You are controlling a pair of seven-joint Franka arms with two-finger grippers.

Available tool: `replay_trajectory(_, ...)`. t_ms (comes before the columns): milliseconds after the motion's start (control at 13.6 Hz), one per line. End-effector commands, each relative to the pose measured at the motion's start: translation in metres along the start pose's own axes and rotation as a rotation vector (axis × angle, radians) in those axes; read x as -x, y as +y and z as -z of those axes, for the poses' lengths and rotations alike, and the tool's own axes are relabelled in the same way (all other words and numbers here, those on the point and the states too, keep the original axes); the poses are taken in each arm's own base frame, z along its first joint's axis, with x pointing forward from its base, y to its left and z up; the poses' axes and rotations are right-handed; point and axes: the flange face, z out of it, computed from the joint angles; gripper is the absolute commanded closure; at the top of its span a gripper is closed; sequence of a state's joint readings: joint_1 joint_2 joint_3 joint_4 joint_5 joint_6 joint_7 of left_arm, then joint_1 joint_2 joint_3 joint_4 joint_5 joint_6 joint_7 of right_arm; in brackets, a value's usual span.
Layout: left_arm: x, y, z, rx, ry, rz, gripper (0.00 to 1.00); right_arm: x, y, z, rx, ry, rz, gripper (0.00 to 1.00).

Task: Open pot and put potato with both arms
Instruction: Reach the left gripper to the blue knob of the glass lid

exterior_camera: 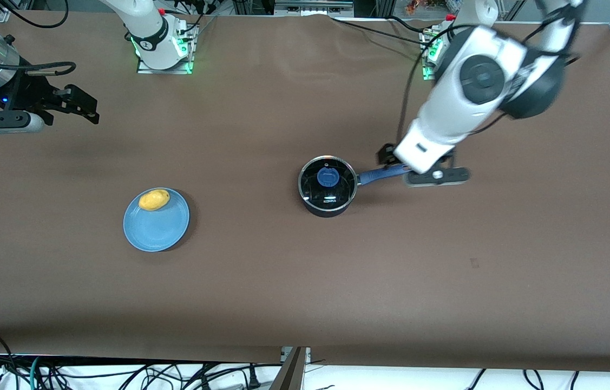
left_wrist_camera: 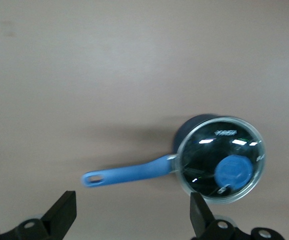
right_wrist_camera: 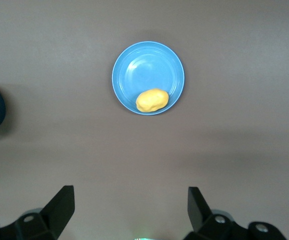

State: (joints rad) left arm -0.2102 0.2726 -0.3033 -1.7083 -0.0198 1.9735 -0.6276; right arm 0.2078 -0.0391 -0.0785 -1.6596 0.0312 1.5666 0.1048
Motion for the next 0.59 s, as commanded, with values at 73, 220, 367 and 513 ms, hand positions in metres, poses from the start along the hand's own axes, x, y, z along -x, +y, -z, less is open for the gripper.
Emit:
replay_trajectory(73,0.006,0.058,-0.055,0.075,0.033,0.060,0.00,-0.008,0.002,-0.003,0.000,0.014,0.010,0.00)
replay_trajectory(220,0.021,0.088,-0.087,0.070,0.038,0.065,0.00,-0.016,0.001,-0.010,-0.003,0.028,0.010,0.00)
replay_trajectory(367,0.032,0.101,-0.112,0.017,0.047,0.082,0.00,-0.018,0.000,-0.011,-0.003,0.034,0.016,0.00)
replay_trajectory(513,0.039,0.107,-0.130,-0.020,0.054,0.073,0.00,-0.016,-0.002,-0.009,-0.001,0.031,0.037,0.00)
